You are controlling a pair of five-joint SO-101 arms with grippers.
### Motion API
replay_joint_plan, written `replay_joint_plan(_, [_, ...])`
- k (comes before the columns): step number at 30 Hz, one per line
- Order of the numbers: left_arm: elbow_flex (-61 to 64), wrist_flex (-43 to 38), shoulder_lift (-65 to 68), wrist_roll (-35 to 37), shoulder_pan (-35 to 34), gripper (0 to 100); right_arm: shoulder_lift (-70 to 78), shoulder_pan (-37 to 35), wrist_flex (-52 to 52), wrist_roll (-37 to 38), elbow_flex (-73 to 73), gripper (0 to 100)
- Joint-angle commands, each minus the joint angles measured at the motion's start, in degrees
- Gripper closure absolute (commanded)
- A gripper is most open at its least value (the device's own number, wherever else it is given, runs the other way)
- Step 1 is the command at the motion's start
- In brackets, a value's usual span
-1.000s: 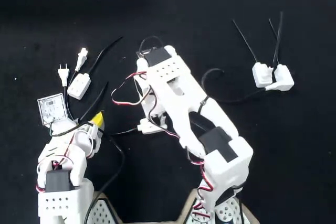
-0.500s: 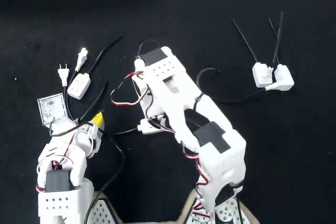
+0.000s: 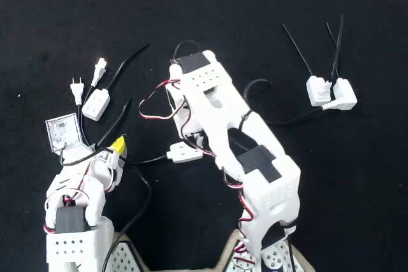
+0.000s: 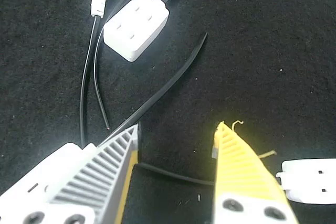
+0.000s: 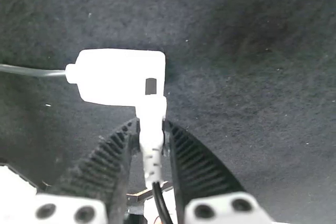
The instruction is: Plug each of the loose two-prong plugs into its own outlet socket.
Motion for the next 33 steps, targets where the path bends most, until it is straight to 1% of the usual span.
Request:
replay_joint_plan(1, [-0.75,0.18,-0.44,0.0,-0.48,77,-0.04,0.88,1.67,0.35,-2.68,98.8])
replay_joint_plan(7, [-0.75,0.18,-0.44,0.0,-0.48,77,-0.04,0.88,1.76,0.35,-1.54,98.8])
replay_joint_plan(14, [-0.75,0.18,-0.44,0.0,-0.48,77,-0.04,-0.88,1.58,0.35,0.22,98.8])
replay_joint_plan(29, [-0.75,0.18,-0.44,0.0,-0.48,77,0.04,-0.97,1.49,-0.18,0.4,98.8])
replay_joint_plan(33, [-0.75,0.18,-0.44,0.0,-0.48,77,0.04,-0.97,1.58,-2.73,0.48,98.8])
